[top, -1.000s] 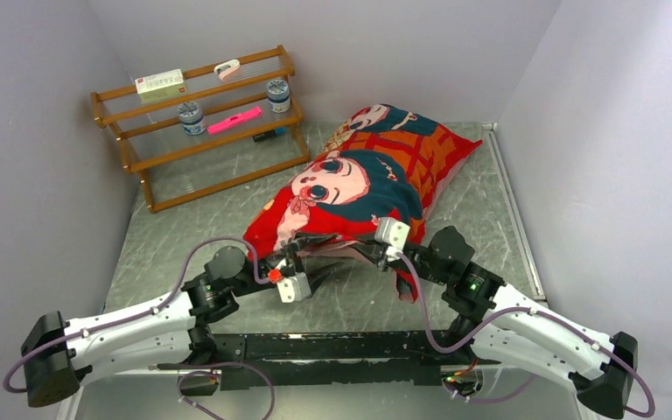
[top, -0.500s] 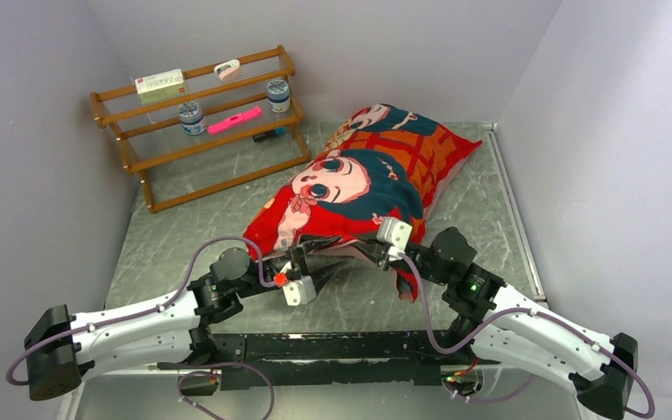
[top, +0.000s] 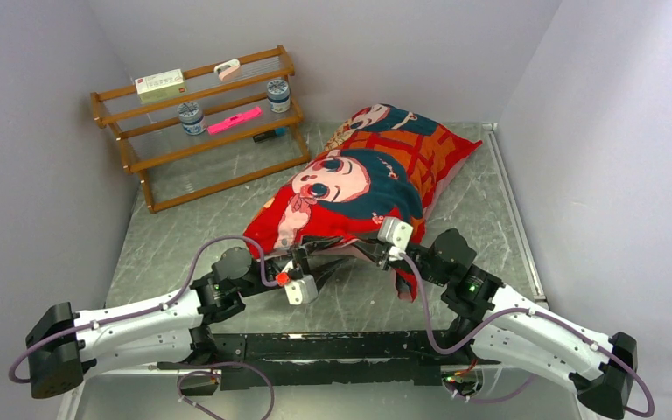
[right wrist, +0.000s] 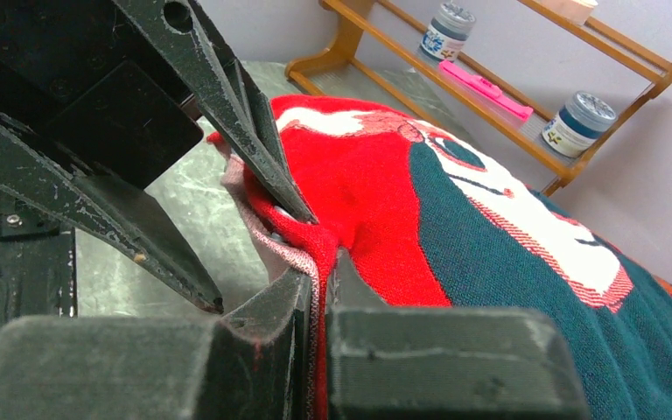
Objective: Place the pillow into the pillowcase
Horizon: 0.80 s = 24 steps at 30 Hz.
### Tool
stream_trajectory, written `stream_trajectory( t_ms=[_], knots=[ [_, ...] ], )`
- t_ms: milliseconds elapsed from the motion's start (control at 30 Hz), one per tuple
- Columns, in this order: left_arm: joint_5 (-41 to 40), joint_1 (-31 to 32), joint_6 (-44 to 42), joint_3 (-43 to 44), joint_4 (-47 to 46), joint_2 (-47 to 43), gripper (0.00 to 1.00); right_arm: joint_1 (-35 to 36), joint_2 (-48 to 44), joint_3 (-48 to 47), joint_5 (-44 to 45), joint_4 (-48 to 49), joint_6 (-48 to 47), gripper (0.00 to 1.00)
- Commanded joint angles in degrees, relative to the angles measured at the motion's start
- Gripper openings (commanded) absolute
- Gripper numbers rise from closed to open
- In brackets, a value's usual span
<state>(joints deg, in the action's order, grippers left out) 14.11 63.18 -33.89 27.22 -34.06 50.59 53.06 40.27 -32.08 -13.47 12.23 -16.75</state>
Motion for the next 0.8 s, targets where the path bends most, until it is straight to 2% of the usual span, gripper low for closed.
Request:
stream_trajectory(
  t_ms=[0, 200, 367, 567, 767],
  knots=[
    [1.45, 0.55, -0.91, 0.25, -2.90, 0.86, 0.50, 0.07, -1.42, -0.61, 2.18, 13.02, 1.72, 0.00],
    [-1.02, 1.27, -1.44, -0.24, -4.74, 1.51, 0.48, 0.12, -0.27, -0.52, 1.77, 15.38, 3.54, 0.00],
    [-6.68, 2.22, -2.70, -0.97, -7.80, 1.74, 0.44, 0.42, -0.62, -0.01, 2.22, 15.83, 3.83, 0.00],
    [-11.73, 3.17, -5.59, -2.00, -10.46, 1.59, 0.37, 0.47, -1.47, -0.24, 0.84, 12.01, 3.00, 0.00],
    [-13.19, 3.18, -8.24, -1.86, -9.04, 0.34, 0.11, 0.48, -2.36, -1.10, -1.45, 8.16, 1.55, 0.00]
  ],
)
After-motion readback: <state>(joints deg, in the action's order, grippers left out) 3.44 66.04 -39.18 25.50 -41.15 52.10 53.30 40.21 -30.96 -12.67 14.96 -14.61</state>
